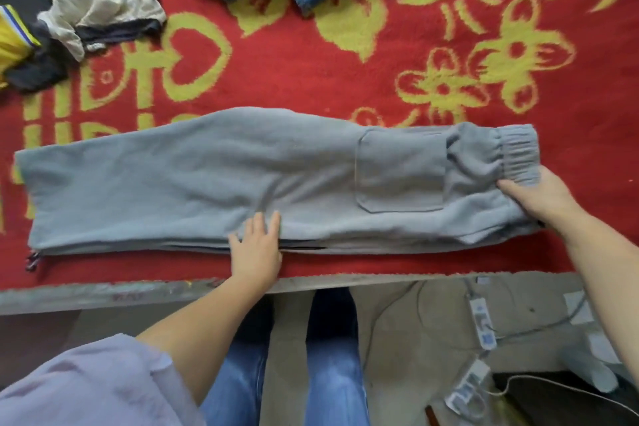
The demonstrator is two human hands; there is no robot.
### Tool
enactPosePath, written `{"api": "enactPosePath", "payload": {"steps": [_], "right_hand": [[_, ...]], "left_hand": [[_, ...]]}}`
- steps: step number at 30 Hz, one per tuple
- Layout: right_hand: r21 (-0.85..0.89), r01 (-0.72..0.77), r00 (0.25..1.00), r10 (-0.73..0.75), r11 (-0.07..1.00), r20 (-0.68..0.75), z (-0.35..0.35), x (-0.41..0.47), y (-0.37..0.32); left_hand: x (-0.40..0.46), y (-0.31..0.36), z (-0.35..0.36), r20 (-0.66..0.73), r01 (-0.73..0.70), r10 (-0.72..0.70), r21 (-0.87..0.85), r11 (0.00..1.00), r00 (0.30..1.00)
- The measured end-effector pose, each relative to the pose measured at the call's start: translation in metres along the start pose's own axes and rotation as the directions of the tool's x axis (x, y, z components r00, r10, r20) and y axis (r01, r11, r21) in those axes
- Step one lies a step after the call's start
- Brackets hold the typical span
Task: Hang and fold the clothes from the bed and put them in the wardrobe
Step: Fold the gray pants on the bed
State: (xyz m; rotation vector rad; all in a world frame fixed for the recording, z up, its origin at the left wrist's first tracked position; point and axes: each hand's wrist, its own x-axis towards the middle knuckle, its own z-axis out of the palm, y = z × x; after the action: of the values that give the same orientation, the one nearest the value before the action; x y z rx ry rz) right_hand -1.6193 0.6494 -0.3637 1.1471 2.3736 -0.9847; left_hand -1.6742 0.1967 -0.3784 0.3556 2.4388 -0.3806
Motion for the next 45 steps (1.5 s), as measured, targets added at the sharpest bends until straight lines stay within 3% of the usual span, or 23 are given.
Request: {"api": "enactPosePath", "payload": {"steps": [4,8,11,13,15,16,18,19,20,21,22,24,26,28,30,31,32,34,36,37,39,42,45], "right_hand": [[-0.031,-0.030,0.999,0.031,0.999,0.043,-0.003,0.009,0.002],[-0.025,0.036,0.999,-0.035,0.999,0.039,-0.019,-0.007,-0.031],[0.080,0.179,0.973,-0.189,0.981,0.131,-0.039,-0.035,-0.082],[0.147,0.261,0.931,-0.289,0.954,0.222,-0.045,-0.061,-0.126],[0.123,0.339,0.903,-0.359,0.933,0.235,-0.032,-0.087,-0.169],[0.092,0.380,0.889,-0.391,0.920,0.237,-0.017,-0.100,-0.191],[0.108,0.438,0.844,-0.450,0.892,0.292,0.032,-0.122,-0.226],[0.148,0.433,0.814,-0.457,0.889,0.360,0.060,-0.130,-0.237],[0.164,0.418,0.780,-0.446,0.893,0.438,0.088,-0.135,-0.243],[0.134,0.421,0.754,-0.429,0.897,0.498,0.113,-0.137,-0.244],[0.056,0.449,0.751,-0.410,0.892,0.518,0.133,-0.135,-0.239],[-0.154,0.487,0.812,-0.380,0.860,0.443,0.153,-0.123,-0.219],[-0.335,0.499,0.851,-0.378,0.799,0.365,0.159,-0.115,-0.195],[-0.370,0.653,0.753,-0.512,0.661,0.413,0.160,-0.118,-0.180],[-0.234,0.802,0.594,-0.689,0.550,0.415,0.156,-0.122,-0.175],[-0.183,0.817,0.576,-0.757,0.547,0.308,0.154,-0.119,-0.172],[-0.157,0.781,0.624,-0.765,0.605,0.157,0.150,-0.112,-0.170],[-0.025,0.573,0.817,-0.573,0.819,-0.068,0.142,-0.094,-0.164],[0.183,0.200,0.979,-0.206,0.963,0.013,0.138,-0.077,-0.154],[0.207,0.047,0.991,-0.071,0.977,0.110,0.139,-0.069,-0.149],[0.180,0.000,0.979,-0.037,0.984,0.199,0.143,-0.059,-0.144],[0.295,0.035,0.949,-0.125,0.955,0.290,0.153,-0.056,-0.149],[0.369,-0.074,0.934,-0.065,0.926,0.350,0.160,-0.054,-0.147]], "left_hand": [[0.002,-0.046,0.007,-0.211,-0.188,0.208,0.109,0.976,0.955],[0.015,-0.054,-0.002,-0.008,-0.261,0.262,0.088,0.961,0.965],[0.021,-0.035,-0.018,0.017,-0.366,0.371,-0.125,0.922,0.928],[0.019,-0.007,-0.043,-0.058,-0.414,0.428,-0.400,0.818,0.902],[0.020,0.022,-0.078,-0.053,-0.263,0.366,-0.791,0.553,0.929],[0.022,0.033,-0.098,-0.010,-0.129,0.341,-0.936,0.328,0.940],[0.031,0.035,-0.127,0.071,0.123,0.351,-0.984,-0.130,0.934],[0.036,0.027,-0.134,0.091,0.192,0.327,-0.938,-0.290,0.941],[0.040,0.015,-0.139,0.143,0.231,0.245,-0.895,-0.382,0.959],[0.043,0.000,-0.139,0.217,0.251,0.132,-0.889,-0.382,0.967],[0.047,-0.016,-0.134,0.278,0.269,0.008,-0.923,-0.277,0.961],[0.053,-0.043,-0.111,0.262,0.278,-0.192,-0.958,0.061,0.946],[0.055,-0.052,-0.095,0.014,0.110,-0.242,-0.915,0.387,0.970],[0.055,-0.035,-0.089,-0.222,-0.100,-0.134,-0.796,0.597,0.966],[0.060,-0.010,-0.086,-0.192,-0.117,-0.046,-0.752,0.649,0.980],[0.065,-0.002,-0.084,-0.131,-0.068,-0.049,-0.760,0.646,0.990],[0.070,0.001,-0.083,-0.091,-0.031,-0.060,-0.763,0.645,0.994],[0.078,-0.002,-0.080,-0.095,-0.040,-0.047,-0.745,0.666,0.994],[0.077,-0.007,-0.077,-0.129,-0.076,-0.039,-0.775,0.628,0.991],[0.073,-0.008,-0.075,-0.148,-0.089,-0.053,-0.805,0.586,0.988],[0.063,-0.010,-0.064,-0.167,-0.083,-0.104,-0.831,0.551,0.980],[0.058,-0.015,-0.050,-0.035,0.076,-0.154,-0.753,0.654,0.987],[0.069,-0.020,-0.058,0.043,0.178,-0.197,-0.641,0.747,0.979]]}}
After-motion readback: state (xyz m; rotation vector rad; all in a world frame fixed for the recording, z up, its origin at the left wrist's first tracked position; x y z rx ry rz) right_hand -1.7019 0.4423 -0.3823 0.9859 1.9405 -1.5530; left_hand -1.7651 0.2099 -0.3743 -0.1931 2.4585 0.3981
